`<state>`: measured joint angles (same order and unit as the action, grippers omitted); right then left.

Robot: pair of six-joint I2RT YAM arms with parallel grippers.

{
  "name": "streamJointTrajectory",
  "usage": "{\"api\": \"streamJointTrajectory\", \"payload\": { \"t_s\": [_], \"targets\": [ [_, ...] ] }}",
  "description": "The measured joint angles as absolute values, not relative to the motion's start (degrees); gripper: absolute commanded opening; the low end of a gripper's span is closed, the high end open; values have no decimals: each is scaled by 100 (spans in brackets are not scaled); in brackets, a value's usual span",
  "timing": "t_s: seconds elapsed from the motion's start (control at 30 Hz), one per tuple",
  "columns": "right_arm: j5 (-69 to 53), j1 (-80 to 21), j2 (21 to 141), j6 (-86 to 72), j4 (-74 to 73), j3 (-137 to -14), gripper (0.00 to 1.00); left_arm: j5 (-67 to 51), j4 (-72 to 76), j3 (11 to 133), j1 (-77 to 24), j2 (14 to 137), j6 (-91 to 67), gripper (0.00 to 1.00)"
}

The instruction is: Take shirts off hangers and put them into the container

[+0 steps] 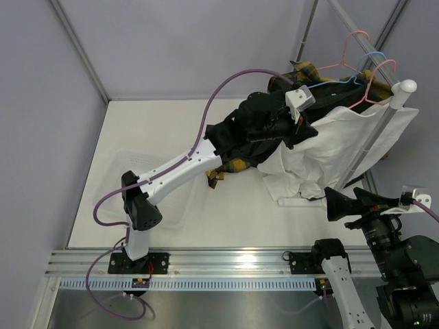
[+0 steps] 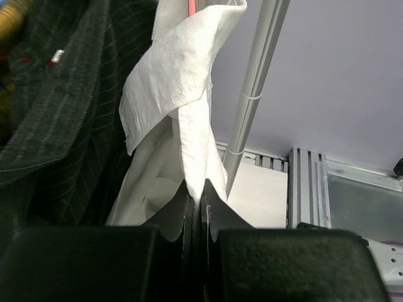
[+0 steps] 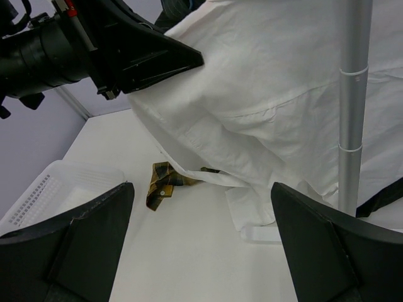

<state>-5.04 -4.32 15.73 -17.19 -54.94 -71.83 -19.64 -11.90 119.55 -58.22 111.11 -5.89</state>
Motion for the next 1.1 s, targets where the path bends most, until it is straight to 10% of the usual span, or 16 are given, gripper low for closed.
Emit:
{"api": "streamJointTrajectory", "payload": {
  "t_s": [0.63, 1.1],
  "targets": [
    [-762, -432, 1870, -1599, -5207, -7078, 98, -1188, -2196, 10770, -5789, 9330, -838, 0],
    [-2471, -423, 4630, -2036, -4305, -8012, 81, -34, -3800, 8840, -5784, 6860, -1275, 0]
  ]
}}
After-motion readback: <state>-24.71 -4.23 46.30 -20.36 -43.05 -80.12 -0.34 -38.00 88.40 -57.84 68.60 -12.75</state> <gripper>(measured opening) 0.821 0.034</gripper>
